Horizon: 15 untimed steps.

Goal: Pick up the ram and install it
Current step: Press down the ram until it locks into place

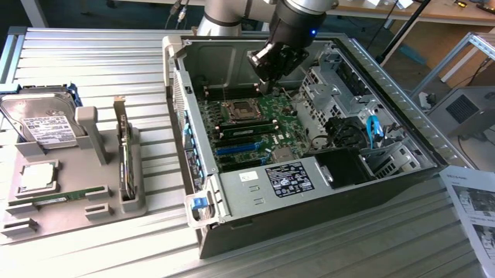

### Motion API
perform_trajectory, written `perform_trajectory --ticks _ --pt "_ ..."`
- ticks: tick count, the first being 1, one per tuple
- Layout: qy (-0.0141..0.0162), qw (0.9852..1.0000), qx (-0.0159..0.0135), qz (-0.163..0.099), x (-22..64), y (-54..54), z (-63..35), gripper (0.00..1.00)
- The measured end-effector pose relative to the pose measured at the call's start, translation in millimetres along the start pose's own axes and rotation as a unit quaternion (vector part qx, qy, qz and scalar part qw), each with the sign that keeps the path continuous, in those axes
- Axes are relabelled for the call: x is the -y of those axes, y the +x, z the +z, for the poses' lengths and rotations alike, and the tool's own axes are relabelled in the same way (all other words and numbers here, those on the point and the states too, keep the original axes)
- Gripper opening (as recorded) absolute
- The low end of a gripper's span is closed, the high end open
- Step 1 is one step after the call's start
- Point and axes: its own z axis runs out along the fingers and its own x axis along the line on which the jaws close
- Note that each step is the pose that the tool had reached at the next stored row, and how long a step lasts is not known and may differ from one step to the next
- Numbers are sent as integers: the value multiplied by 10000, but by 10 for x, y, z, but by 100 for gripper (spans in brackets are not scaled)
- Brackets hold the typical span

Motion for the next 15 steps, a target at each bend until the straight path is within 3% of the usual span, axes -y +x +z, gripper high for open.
perform_trajectory --ticks 3,6,8,10,12,15 --pt "-15 9996 10 265 0 0 1 11" --pt "-31 9983 21 580 0 0 1 11" --pt "-41 9970 28 778 0 0 1 11" --pt "-55 9946 38 1040 0 -1 2 11" --pt "-62 9932 42 1165 0 0 2 11" --pt "-62 9930 42 1175 0 0 2 11"
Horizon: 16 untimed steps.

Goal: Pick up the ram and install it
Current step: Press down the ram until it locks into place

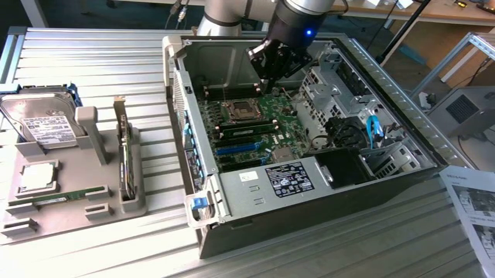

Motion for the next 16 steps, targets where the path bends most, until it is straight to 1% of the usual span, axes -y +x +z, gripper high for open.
perform_trajectory --ticks 5,6,9,12,14,16 --pt "0 10000 0 0 0 0 0 11" --pt "0 10000 5 0 0 0 1 11" --pt "-1 10000 48 -1 0 2 1 11" --pt "-3 9999 104 -4 0 5 0 11" --pt "-8 9999 158 -6 0 8 0 11" --pt "-17 9997 225 -9 -1 13 0 11"
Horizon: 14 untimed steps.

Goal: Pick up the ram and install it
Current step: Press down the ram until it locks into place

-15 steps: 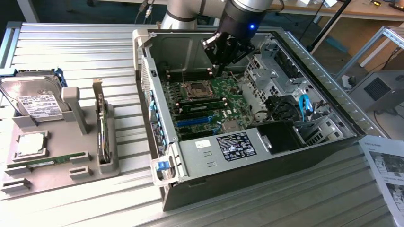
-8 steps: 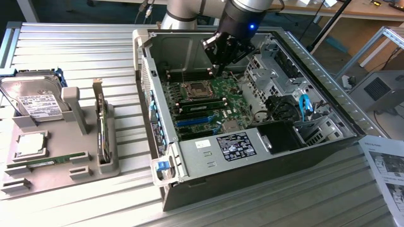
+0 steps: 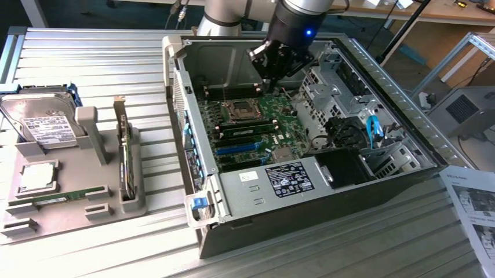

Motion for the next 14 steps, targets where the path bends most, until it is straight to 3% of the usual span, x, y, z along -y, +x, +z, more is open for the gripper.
perform_trajectory --ticks 2,3,9,14 --pt "-15 10000 81 -3 0 6 1 11" --pt "-17 10000 89 -4 0 5 1 11" --pt "-16 10000 90 8 0 6 1 11" --pt "-16 9998 97 196 0 6 1 11"
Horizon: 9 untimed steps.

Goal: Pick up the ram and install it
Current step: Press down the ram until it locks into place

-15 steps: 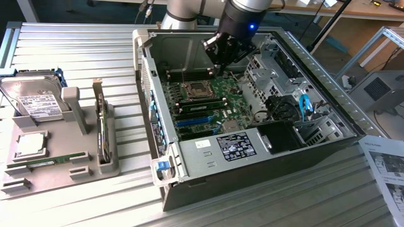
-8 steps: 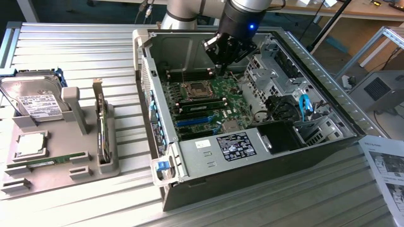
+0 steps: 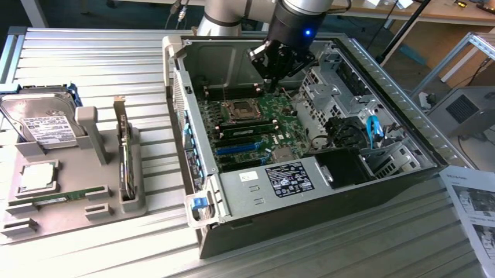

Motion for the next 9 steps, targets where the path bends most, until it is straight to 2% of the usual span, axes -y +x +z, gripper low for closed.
perform_trajectory --ticks 3,9 --pt "1 10000 3 87 0 0 0 11" --pt "5 10000 4 88 0 0 0 11"
